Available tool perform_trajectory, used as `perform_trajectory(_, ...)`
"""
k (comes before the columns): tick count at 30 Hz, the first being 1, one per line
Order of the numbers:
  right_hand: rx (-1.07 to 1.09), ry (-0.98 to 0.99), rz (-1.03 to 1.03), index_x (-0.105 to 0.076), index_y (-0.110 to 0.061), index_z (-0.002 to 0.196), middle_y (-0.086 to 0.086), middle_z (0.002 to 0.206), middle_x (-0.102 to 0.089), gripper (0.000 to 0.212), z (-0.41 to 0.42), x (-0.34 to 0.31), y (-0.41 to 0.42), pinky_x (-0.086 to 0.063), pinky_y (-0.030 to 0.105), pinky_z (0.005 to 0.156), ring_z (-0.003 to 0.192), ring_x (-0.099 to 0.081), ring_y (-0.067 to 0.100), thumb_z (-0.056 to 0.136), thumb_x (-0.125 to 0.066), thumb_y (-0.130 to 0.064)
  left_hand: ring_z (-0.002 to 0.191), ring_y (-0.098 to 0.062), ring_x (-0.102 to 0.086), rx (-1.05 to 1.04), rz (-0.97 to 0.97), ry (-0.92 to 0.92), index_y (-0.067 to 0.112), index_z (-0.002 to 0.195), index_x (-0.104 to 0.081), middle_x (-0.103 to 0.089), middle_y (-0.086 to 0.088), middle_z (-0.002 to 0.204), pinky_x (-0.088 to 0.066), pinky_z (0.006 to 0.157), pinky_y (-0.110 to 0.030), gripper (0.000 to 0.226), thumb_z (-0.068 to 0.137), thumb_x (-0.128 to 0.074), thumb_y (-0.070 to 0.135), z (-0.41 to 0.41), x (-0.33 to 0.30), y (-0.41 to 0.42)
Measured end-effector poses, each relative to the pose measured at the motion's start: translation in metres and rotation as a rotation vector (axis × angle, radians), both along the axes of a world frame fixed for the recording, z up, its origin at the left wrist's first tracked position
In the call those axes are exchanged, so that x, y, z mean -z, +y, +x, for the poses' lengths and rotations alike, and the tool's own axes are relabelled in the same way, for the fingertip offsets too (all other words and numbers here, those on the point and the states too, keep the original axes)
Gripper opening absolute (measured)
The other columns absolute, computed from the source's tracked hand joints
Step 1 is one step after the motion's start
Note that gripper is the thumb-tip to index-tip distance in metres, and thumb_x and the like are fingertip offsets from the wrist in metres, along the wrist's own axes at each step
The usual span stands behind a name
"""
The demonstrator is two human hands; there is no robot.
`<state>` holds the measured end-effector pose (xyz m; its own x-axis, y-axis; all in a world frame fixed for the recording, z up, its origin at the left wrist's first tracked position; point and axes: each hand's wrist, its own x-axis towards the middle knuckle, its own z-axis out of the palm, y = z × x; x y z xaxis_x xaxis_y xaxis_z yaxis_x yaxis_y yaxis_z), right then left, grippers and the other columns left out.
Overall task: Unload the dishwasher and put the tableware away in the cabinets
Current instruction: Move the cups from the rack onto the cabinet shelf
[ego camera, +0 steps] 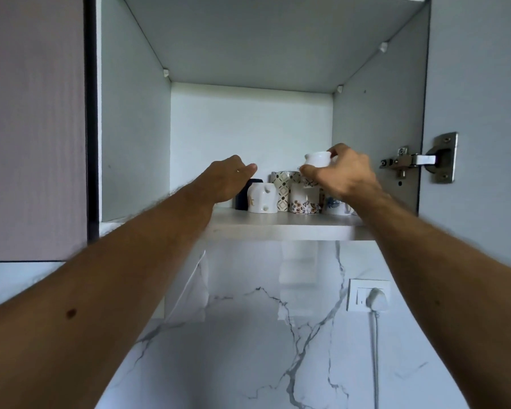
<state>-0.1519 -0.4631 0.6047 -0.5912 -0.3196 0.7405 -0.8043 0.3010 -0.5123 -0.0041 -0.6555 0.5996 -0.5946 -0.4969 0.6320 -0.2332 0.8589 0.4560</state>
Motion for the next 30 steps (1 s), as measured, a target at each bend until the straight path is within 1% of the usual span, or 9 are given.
perform_trajectory(3,0.113,0.006,0.043,-0.055,-0.014,0.119,0.009,0.106,-0.063,0.072,-0.007,0.006,0.013,-0.056,0.04,0.086,0.097,-0.062,0.028,0.07,-0.07,-0.065,0.101,-0.024,-0.056,0.015,-0.014,-0.037,0.003,0.101,-0.063,-0.066,-0.004,0.106,-0.042,0.09,-0.035,0.055,0.101,-0.036,0.051,0.0,-0.001,0.0)
perform_trajectory(7,0.226,-0.05,0.149,-0.062,-0.01,0.113,0.014,0.111,-0.065,0.077,-0.014,0.016,0.018,-0.05,0.032,0.084,0.102,-0.061,0.033,0.069,-0.068,-0.072,0.093,-0.022,-0.058,0.072,0.026,-0.077,0.009,0.094,-0.07,-0.068,-0.002,0.097,-0.044,0.085,-0.032,0.053,0.103,-0.036,0.049,0.0,0.001,-0.001)
perform_trajectory(12,0.278,-0.064,0.179,-0.058,-0.008,0.123,0.016,0.12,-0.062,0.087,-0.007,0.021,0.022,-0.049,0.034,0.091,0.112,-0.059,0.033,0.066,-0.074,-0.071,0.111,-0.021,-0.06,0.102,0.107,-0.143,0.023,0.088,-0.073,-0.071,0.001,0.106,-0.046,0.101,-0.041,0.043,0.1,-0.039,0.047,-0.002,0.0,-0.002)
perform_trajectory(17,0.289,-0.064,0.186,-0.054,-0.006,0.125,0.015,0.122,-0.062,0.086,-0.003,0.024,0.023,-0.05,0.035,0.092,0.114,-0.059,0.033,0.067,-0.076,-0.066,0.12,-0.018,-0.056,0.153,0.117,-0.224,0.027,0.096,-0.075,-0.068,0.009,0.117,-0.044,0.103,-0.041,0.04,0.097,-0.044,0.052,0.002,0.002,-0.001)
perform_trajectory(19,0.273,-0.083,0.185,-0.06,-0.007,0.12,0.014,0.119,-0.064,0.078,-0.002,0.023,0.024,-0.051,0.034,0.089,0.11,-0.061,0.032,0.068,-0.076,-0.064,0.12,-0.016,-0.055,0.205,0.147,-0.255,0.02,0.1,-0.075,-0.065,0.015,0.115,-0.043,0.097,-0.034,0.039,0.088,-0.054,0.051,0.002,0.001,0.003)
perform_trajectory(23,0.248,-0.107,0.176,-0.068,-0.009,0.111,0.012,0.113,-0.067,0.067,-0.003,0.025,0.024,-0.052,0.032,0.087,0.103,-0.063,0.029,0.069,-0.079,-0.06,0.112,-0.013,-0.056,0.249,0.221,-0.246,0.006,0.113,-0.07,-0.067,-0.003,0.122,-0.039,0.079,-0.025,0.064,0.065,-0.053,0.044,0.0,0.0,0.011)
perform_trajectory(26,0.28,-0.08,0.17,-0.067,-0.012,0.111,0.013,0.112,-0.068,0.062,-0.003,0.025,0.023,-0.051,0.032,0.085,0.104,-0.064,0.031,0.07,-0.077,-0.058,0.121,-0.016,-0.056,0.24,0.169,-0.259,0.01,0.114,-0.072,-0.067,-0.004,0.123,-0.041,0.079,-0.021,0.049,0.079,-0.056,0.04,0.0,0.0,0.007)
perform_trajectory(28,0.311,-0.052,0.173,-0.062,-0.012,0.114,0.014,0.112,-0.067,0.059,-0.003,0.025,0.021,-0.051,0.033,0.084,0.104,-0.063,0.034,0.073,-0.072,-0.052,0.12,-0.016,-0.057,0.236,0.13,-0.258,0.011,0.116,-0.071,-0.066,-0.005,0.124,-0.042,0.078,-0.018,0.031,0.097,-0.049,0.024,-0.001,0.0,0.004)
perform_trajectory(30,0.325,-0.027,0.184,-0.061,-0.012,0.114,0.016,0.11,-0.067,0.055,-0.003,0.025,0.021,-0.05,0.034,0.082,0.103,-0.063,0.035,0.073,-0.067,-0.048,0.119,-0.016,-0.057,0.227,0.148,-0.242,0.011,0.115,-0.072,-0.067,-0.004,0.123,-0.043,0.082,-0.022,0.03,0.098,-0.049,0.018,-0.001,0.001,0.003)
